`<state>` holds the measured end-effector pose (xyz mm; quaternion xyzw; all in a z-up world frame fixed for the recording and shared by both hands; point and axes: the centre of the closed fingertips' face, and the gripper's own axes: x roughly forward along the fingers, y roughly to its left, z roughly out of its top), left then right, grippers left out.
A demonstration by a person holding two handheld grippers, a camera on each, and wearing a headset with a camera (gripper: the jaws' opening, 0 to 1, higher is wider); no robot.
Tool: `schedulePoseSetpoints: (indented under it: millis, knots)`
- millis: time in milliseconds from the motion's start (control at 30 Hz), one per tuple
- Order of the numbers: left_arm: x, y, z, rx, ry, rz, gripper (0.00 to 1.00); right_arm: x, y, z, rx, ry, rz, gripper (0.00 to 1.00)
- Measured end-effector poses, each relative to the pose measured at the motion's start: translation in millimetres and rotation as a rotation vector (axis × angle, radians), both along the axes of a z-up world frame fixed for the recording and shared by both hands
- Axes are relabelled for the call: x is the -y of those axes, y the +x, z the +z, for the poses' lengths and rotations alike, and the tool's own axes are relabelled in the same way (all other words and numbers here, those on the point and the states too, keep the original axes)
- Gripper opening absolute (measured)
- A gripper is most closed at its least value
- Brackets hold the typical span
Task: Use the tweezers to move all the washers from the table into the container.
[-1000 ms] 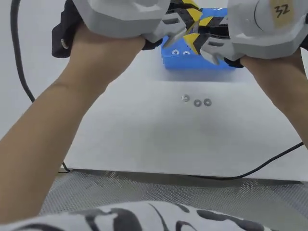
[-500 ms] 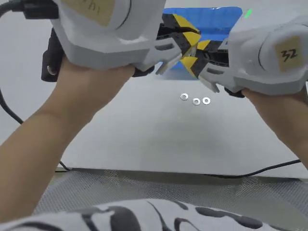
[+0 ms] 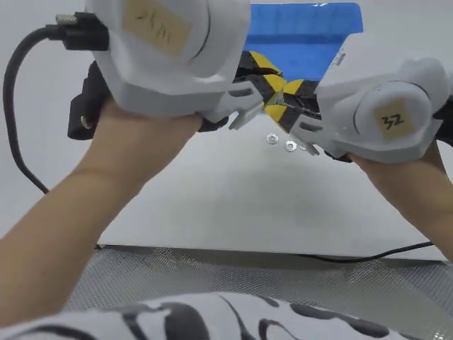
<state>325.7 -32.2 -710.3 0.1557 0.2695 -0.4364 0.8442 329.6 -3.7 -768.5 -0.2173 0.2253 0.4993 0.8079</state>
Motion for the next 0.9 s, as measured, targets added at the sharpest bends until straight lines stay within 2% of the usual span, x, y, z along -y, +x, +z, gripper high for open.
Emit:
schedulePoseSetpoints:
  millis: [67,200,333,500,533,733,900]
  knots:
    - [-0.7,-3.7,-1.5,0.006,0.026,-0.020,0.00,-2.9,-4.0,-3.0,-0.055,0.034,-0.012,0.05]
    - [-0.2,-6.5,-6.2,0.008,0.042,-0.032,0.00,-3.0,-5.4,-6.2,-0.057,0.028,-0.005,0.05]
    - [0.6,-9.0,-13.3,-0.005,0.056,-0.040,0.00,-3.8,-9.9,-12.7,-0.094,0.021,0.010,0.05]
    - [2.0,-9.2,-11.3,-0.007,0.051,-0.044,0.00,-0.9,-9.8,-11.8,-0.098,0.019,0.000,0.05]
    - [2.1,-8.6,-9.8,-0.001,0.051,-0.045,0.00,-0.2,-8.9,-9.6,-0.083,0.020,0.002,0.05]
    - [3.4,-11.2,-7.9,-0.009,0.048,-0.052,0.00,0.8,-11.8,-6.9,-0.111,0.039,0.000,0.06]
    - [5.6,-14.8,-11.8,-0.014,0.062,-0.063,0.00,2.8,-15.5,-11.5,-0.103,0.015,0.007,0.06]
